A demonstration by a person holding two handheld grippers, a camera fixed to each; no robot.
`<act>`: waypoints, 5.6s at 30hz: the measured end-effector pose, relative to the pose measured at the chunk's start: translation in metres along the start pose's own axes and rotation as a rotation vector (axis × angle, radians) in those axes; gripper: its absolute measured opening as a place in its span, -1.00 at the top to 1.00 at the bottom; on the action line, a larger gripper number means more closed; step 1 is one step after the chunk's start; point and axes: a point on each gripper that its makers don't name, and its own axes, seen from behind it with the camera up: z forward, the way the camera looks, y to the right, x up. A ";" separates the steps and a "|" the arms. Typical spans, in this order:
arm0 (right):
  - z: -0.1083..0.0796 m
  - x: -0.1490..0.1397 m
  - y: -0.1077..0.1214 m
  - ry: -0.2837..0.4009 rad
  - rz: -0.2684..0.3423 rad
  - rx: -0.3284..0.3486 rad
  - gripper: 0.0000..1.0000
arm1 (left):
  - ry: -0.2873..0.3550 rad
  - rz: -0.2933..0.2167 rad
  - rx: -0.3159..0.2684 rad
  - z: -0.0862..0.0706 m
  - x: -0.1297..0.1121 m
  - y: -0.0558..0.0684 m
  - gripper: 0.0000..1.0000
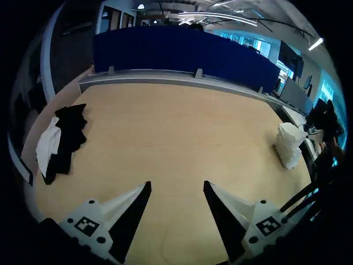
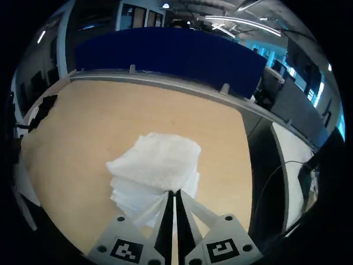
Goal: Fold towel
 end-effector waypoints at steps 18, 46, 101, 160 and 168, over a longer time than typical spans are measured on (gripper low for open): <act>0.031 -0.064 0.004 -0.107 0.119 -0.058 0.94 | 0.001 0.008 0.002 -0.003 -0.001 0.002 -0.74; 0.035 -0.078 0.004 -0.121 0.150 -0.141 0.51 | 0.001 0.019 0.001 -0.004 0.000 -0.002 -0.74; 0.055 -0.057 -0.059 -0.053 0.187 -0.043 -1.00 | 0.013 0.015 0.001 -0.011 0.001 -0.012 -0.75; 0.112 0.031 -0.026 0.000 0.161 -0.032 -1.00 | 0.014 0.007 0.032 -0.015 0.000 -0.019 -0.74; 0.114 0.031 -0.026 0.001 0.171 -0.034 -1.00 | 0.016 0.008 0.033 -0.016 0.000 -0.021 -0.75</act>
